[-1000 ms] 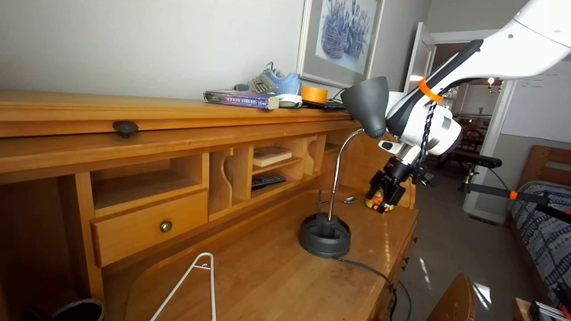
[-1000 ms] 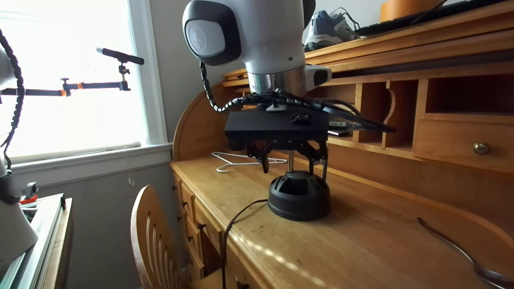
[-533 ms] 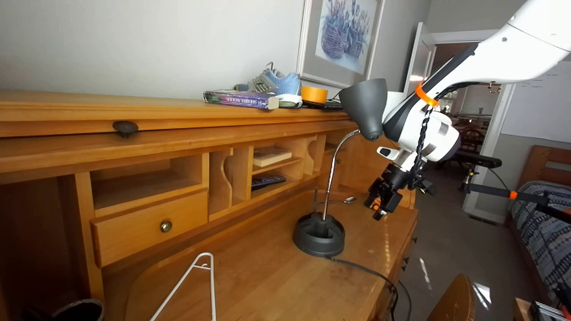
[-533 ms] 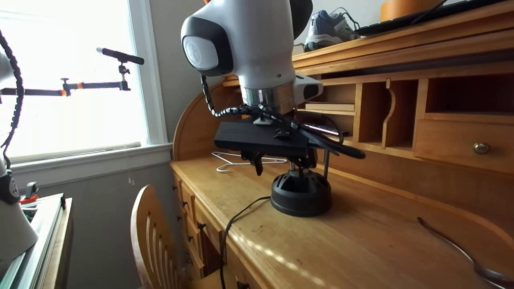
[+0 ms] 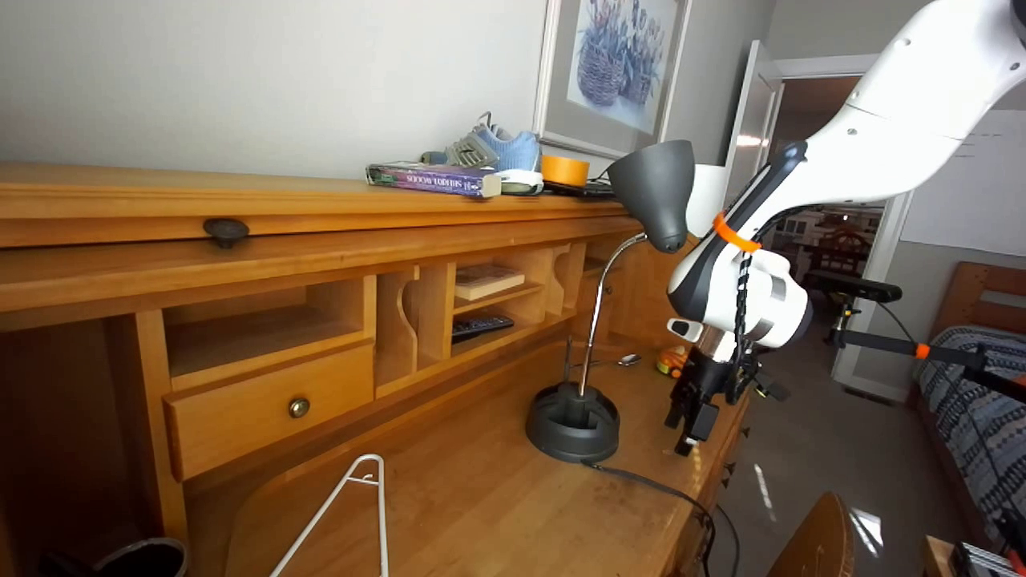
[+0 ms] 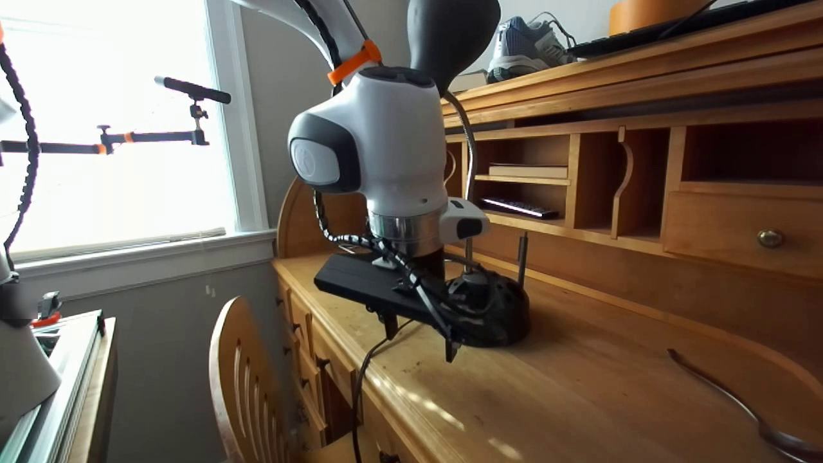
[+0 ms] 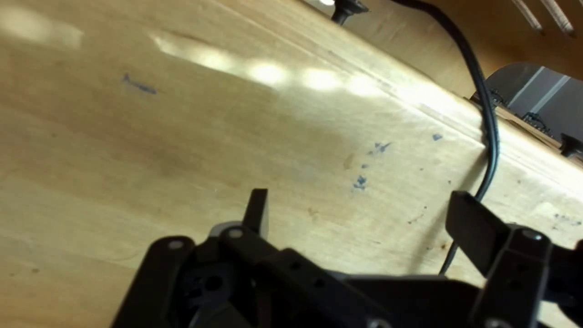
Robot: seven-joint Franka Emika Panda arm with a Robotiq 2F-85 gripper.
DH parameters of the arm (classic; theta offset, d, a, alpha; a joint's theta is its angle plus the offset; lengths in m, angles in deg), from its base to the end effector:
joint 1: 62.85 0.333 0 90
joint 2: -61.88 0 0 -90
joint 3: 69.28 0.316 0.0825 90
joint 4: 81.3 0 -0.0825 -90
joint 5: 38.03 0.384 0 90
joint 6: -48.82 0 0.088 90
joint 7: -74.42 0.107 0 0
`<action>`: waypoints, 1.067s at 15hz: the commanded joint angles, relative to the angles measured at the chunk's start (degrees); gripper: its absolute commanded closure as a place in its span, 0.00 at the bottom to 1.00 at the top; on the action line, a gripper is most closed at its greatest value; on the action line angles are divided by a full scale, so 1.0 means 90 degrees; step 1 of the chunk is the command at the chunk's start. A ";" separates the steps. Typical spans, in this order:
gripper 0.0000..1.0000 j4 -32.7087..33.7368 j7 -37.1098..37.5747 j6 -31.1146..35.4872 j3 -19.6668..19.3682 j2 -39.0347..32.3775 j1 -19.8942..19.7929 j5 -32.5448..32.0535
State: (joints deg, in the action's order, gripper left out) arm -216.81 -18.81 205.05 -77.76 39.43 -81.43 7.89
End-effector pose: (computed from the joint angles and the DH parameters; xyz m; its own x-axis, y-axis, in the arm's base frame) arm 0.4245 -0.2520 0.1584 0.8890 0.3914 0.2375 0.4197 -0.9040 -0.0814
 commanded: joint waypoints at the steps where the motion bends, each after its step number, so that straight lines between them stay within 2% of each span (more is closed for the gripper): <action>1: 0.00 0.0218 0.0152 0.0069 0.0018 -0.0203 0.0019 0.0065; 3: 0.00 0.0418 -0.0053 -0.0053 0.0104 -0.0162 -0.0115 0.0186; 10: 0.00 0.1169 -0.0678 0.0035 0.0669 -0.0383 -0.0611 0.1587; 16: 0.00 0.0943 -0.0910 0.0180 0.0703 -0.0562 -0.0542 0.1542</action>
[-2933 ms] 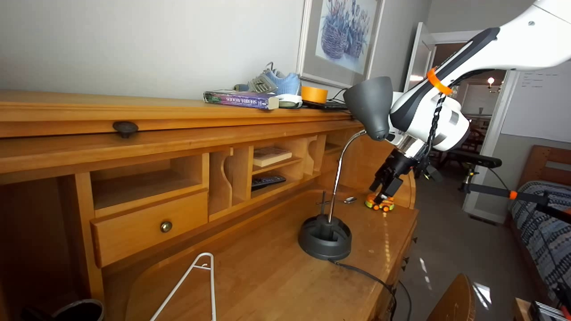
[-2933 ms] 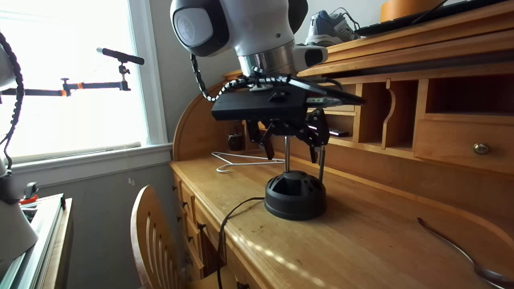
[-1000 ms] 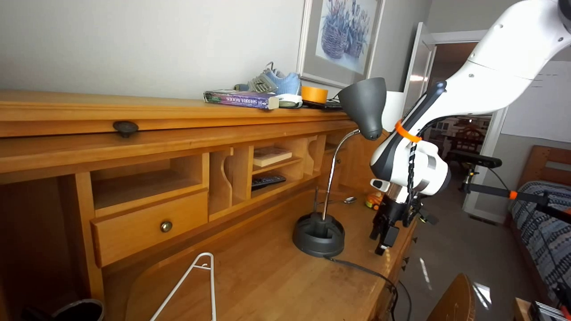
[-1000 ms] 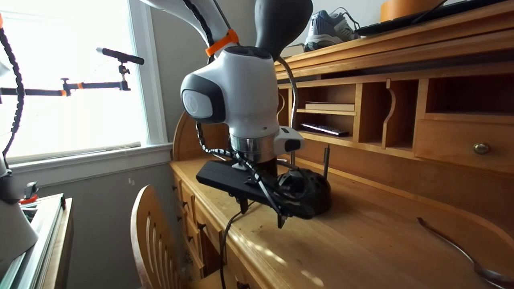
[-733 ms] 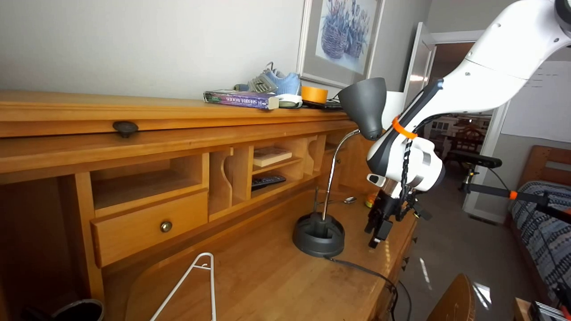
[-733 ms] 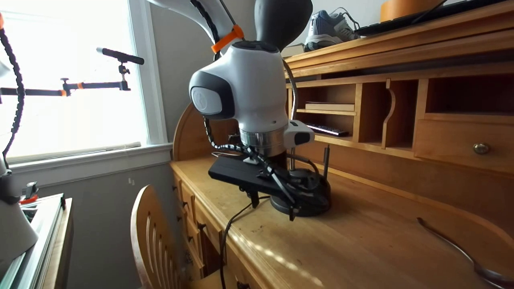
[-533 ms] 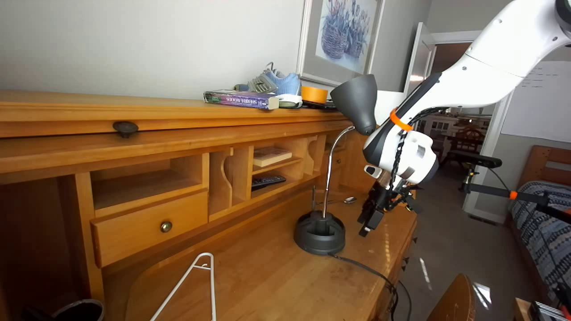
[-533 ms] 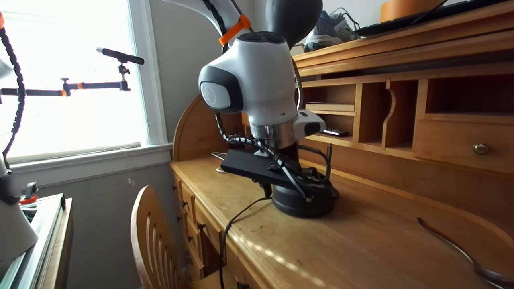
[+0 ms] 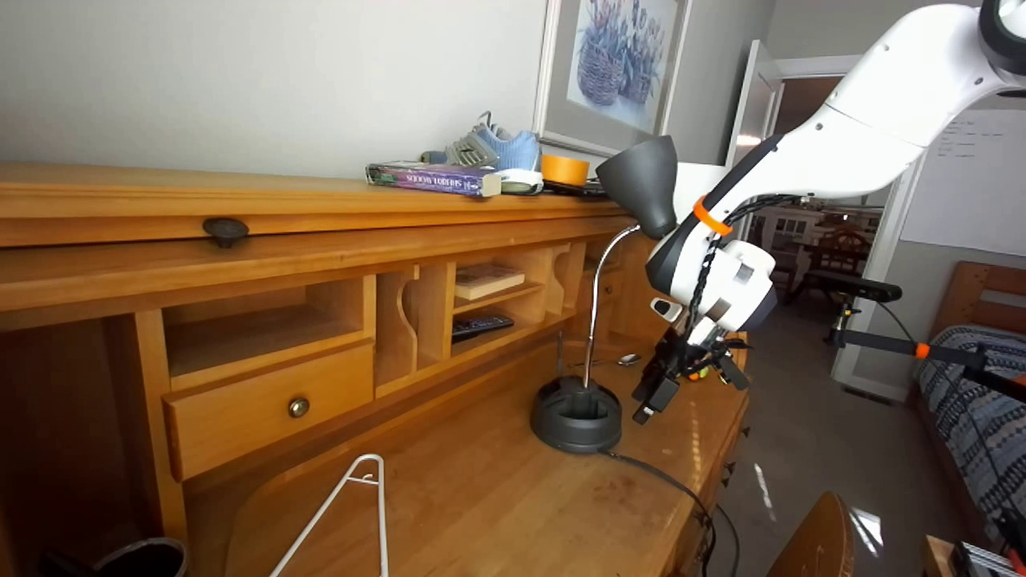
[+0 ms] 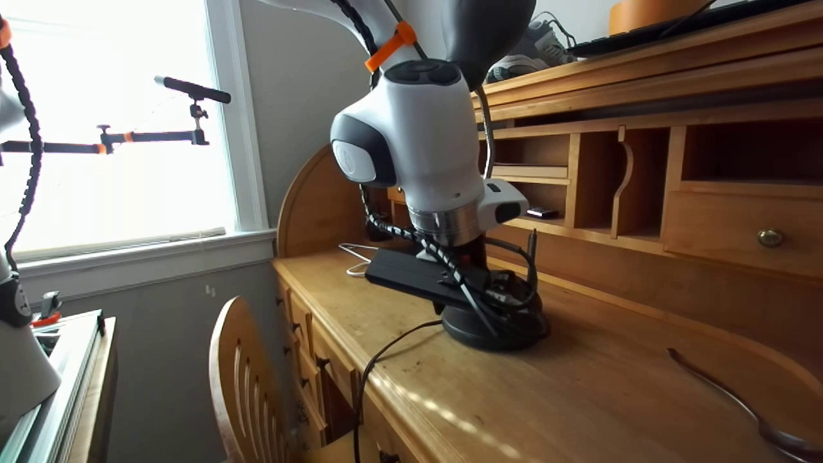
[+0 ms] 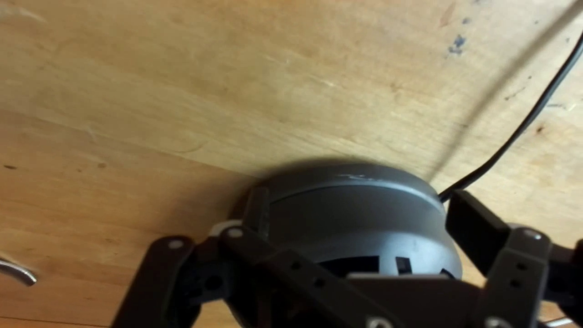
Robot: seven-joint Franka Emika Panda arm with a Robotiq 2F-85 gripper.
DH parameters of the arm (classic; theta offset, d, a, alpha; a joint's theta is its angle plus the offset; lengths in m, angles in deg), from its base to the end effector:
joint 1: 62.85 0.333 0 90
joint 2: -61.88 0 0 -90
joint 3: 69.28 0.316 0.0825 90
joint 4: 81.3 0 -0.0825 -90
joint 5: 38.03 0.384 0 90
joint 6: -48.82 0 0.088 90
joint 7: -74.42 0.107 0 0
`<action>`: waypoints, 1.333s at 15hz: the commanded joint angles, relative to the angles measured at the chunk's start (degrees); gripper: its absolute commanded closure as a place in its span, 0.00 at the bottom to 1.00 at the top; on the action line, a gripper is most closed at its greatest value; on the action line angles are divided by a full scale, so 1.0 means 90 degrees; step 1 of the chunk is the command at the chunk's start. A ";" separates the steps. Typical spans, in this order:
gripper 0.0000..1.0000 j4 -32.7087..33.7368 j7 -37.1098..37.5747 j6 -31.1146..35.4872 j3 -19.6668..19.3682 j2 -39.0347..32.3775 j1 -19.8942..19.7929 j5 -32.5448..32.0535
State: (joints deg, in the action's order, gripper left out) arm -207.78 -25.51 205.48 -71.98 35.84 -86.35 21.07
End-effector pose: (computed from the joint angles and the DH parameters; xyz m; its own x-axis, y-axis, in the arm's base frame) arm 0.4718 -0.2697 0.1701 0.8652 0.3022 0.4000 0.3495 -0.9356 -0.0491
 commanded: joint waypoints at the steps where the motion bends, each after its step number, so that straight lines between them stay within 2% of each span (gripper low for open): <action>1: 0.00 -0.0174 -0.0035 0.0087 0.0022 -0.0115 0.0060 -0.0008; 6: 0.00 -0.0934 -0.0314 0.0160 0.0091 0.0600 0.0139 0.0048; 11: 0.00 -0.1629 -0.0071 0.0463 0.0065 0.1325 0.0290 -0.0018; 15: 0.00 -0.2293 0.0433 0.0614 -0.0138 0.2017 0.0439 -0.0658; 20: 0.00 -0.2831 0.1362 0.0767 -0.0446 0.2871 0.0431 -0.1919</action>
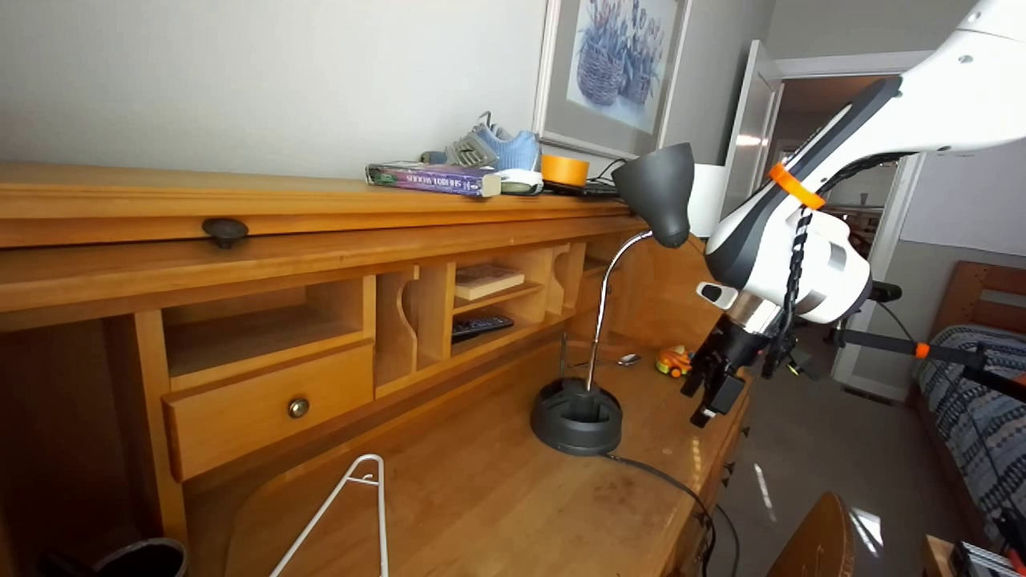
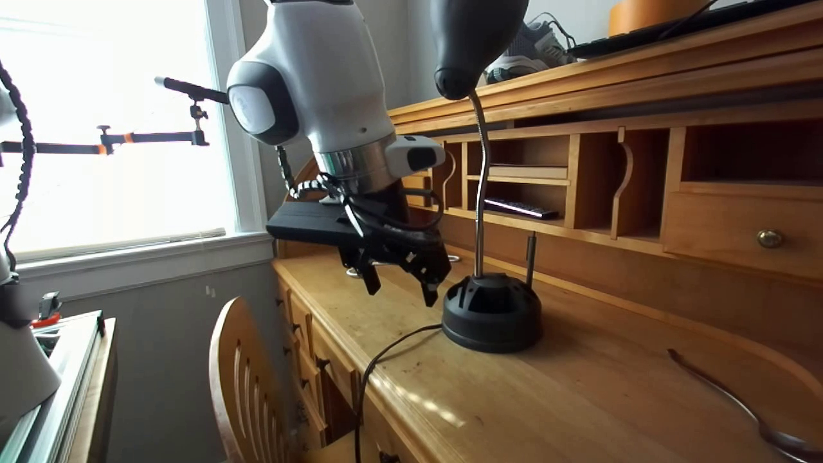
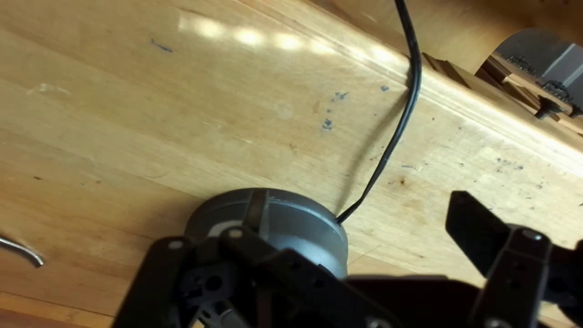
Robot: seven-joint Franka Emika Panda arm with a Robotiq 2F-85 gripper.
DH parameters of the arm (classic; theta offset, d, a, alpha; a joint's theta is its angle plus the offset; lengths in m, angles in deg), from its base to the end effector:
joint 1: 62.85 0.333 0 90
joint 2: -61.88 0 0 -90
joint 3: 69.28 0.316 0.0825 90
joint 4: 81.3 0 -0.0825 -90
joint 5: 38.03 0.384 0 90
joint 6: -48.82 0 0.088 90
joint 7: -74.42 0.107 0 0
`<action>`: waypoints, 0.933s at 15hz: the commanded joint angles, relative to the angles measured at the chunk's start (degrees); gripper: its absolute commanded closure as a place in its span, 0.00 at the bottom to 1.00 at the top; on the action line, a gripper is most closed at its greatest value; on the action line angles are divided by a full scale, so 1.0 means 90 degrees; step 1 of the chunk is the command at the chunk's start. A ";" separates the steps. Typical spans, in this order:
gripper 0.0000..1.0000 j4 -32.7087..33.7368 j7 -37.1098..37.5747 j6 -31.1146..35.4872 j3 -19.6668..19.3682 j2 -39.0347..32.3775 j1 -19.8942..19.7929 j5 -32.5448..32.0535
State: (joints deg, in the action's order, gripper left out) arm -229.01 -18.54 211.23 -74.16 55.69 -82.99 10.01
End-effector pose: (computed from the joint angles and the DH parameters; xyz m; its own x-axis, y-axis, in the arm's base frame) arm 0.3883 -0.2243 0.2299 0.8701 0.3748 0.3200 0.3853 -0.9222 0.0324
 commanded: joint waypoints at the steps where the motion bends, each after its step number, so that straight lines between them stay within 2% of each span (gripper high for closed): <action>1: 0.00 -0.0521 0.0758 0.0157 -0.0226 0.0834 0.0022 -0.0841; 4: 0.00 -0.0551 0.0880 -0.0106 -0.0280 0.1394 -0.0092 -0.0903; 7: 0.00 -0.0404 0.0295 -0.0374 -0.0332 0.1796 -0.0001 -0.0251; 11: 0.00 -0.0311 -0.1328 -0.0357 -0.0466 0.1965 0.0484 0.1553; 14: 0.00 -0.0167 -0.2762 -0.0225 -0.0539 0.1783 0.0794 0.2923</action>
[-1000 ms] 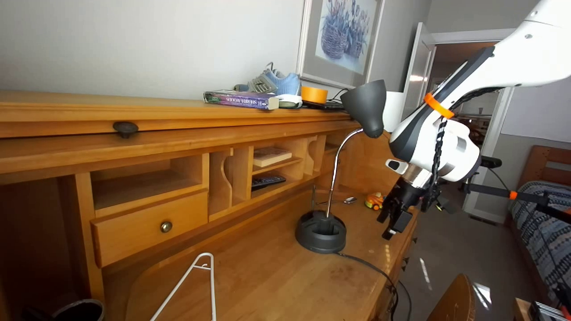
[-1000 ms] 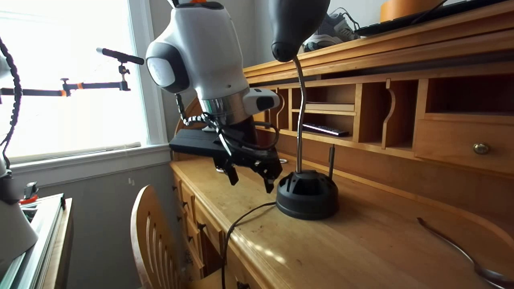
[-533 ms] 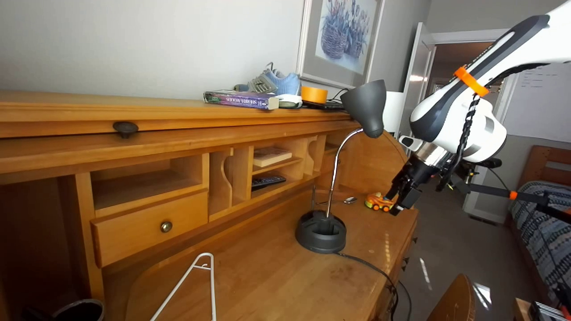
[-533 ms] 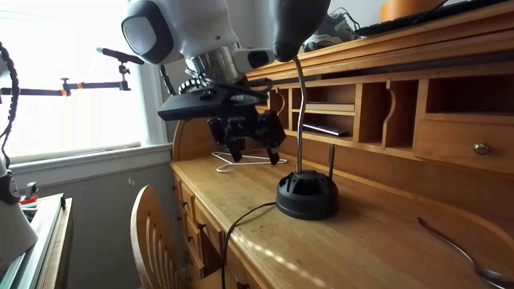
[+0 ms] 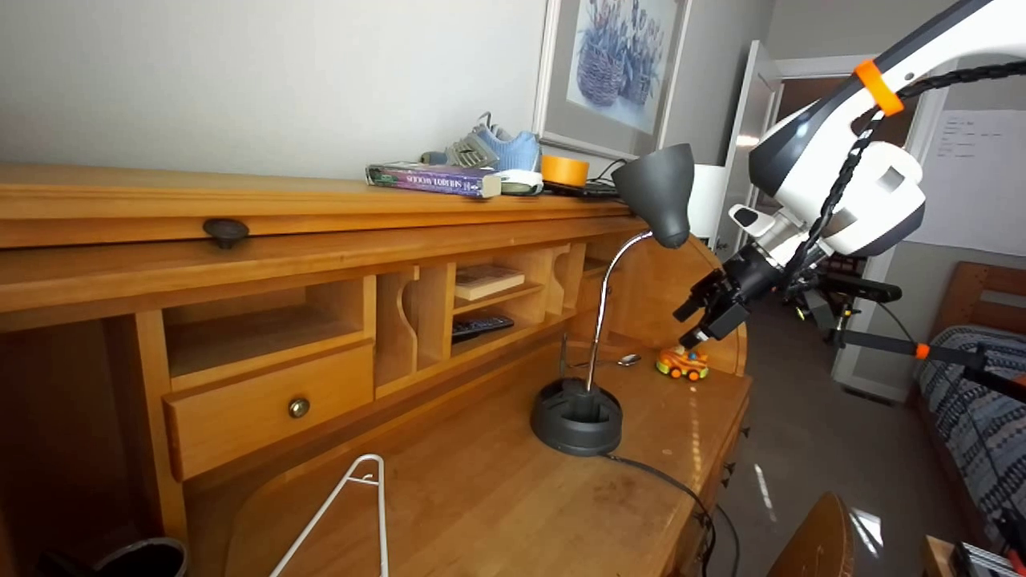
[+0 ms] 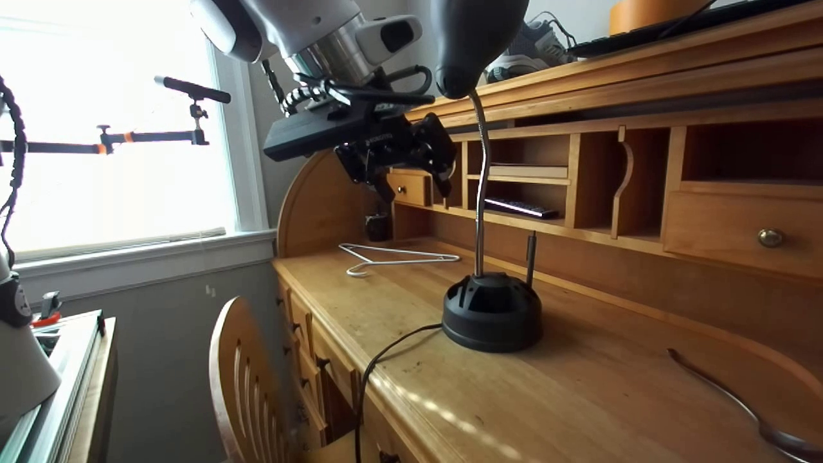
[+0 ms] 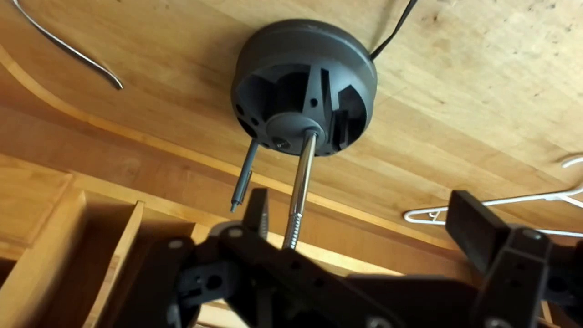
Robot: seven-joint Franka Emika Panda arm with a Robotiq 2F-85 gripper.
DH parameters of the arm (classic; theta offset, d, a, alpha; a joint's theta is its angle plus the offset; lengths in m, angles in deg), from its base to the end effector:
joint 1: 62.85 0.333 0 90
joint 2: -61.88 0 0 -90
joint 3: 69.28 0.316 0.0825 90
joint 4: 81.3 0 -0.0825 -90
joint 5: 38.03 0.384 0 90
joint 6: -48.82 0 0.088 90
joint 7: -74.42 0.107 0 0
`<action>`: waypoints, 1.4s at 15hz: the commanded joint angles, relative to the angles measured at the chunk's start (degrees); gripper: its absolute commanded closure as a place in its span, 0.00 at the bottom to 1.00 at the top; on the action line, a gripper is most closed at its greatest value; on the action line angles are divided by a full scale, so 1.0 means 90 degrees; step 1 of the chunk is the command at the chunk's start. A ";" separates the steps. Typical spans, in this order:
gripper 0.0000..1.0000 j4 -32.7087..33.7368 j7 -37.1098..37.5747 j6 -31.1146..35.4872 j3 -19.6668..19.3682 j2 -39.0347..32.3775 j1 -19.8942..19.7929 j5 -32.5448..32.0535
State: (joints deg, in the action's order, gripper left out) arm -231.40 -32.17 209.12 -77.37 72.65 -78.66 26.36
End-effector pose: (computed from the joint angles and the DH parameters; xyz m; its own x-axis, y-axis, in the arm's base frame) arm 0.3813 -0.2140 0.3337 0.7213 0.3836 0.5766 0.3626 -0.9185 0.1574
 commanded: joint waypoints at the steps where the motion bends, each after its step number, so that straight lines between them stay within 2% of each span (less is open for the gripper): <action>1: 0.00 0.0168 -0.1705 0.0015 -0.0203 -0.0156 0.0387 0.1529; 6: 0.00 0.0707 -0.3957 -0.0044 -0.0207 -0.0599 0.0484 0.3761; 10: 0.00 0.1173 -0.5746 -0.0344 -0.0161 -0.1377 0.0371 0.5545; 12: 0.00 0.1342 -0.6435 -0.0597 -0.0149 -0.1804 0.0391 0.6196; 13: 0.00 0.1544 -0.5632 -0.0577 -0.0152 -0.1770 0.0424 0.5540; 14: 0.00 0.1664 -0.5521 -0.0649 -0.0187 -0.1930 0.0497 0.5545; 16: 0.00 0.1892 -0.5768 -0.0790 -0.0223 -0.2149 0.0573 0.5827; 21: 0.00 0.2224 -0.5741 -0.1044 -0.0394 -0.2375 0.0819 0.5800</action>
State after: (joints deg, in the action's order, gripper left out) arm -213.09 -80.99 201.66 -79.12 53.15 -73.05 76.99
